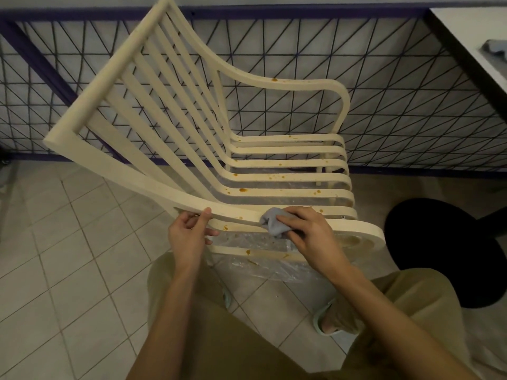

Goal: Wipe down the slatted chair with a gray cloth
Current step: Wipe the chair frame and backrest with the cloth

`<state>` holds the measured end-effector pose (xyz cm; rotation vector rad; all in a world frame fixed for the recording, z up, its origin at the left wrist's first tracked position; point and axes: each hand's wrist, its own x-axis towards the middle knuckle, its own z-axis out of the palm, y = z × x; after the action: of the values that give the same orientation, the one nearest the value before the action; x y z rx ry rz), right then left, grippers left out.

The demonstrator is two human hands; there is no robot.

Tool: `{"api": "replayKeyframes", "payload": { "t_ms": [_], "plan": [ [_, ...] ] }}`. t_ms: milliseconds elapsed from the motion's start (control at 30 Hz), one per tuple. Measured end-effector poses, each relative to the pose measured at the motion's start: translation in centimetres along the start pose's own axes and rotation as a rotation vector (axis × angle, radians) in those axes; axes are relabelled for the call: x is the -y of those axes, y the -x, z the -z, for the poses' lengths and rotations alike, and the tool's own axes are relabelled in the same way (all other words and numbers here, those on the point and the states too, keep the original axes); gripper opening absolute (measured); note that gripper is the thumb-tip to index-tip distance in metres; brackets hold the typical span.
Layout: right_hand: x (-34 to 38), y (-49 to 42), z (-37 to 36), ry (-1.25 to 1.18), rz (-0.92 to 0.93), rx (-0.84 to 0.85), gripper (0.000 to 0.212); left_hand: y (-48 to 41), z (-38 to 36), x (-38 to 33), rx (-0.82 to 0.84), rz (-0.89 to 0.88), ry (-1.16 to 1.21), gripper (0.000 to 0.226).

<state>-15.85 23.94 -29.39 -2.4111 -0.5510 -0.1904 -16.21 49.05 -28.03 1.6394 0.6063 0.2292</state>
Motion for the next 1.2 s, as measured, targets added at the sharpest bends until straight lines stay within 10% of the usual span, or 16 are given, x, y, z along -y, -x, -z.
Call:
{"api": "replayKeyframes", "payload": {
  "t_ms": [1200],
  "plan": [
    [-0.9,2.3,2.2,0.113,-0.192,-0.088,0.032,0.2,-0.2,0.0,0.004,-0.025,0.023,0.018]
  ]
}}
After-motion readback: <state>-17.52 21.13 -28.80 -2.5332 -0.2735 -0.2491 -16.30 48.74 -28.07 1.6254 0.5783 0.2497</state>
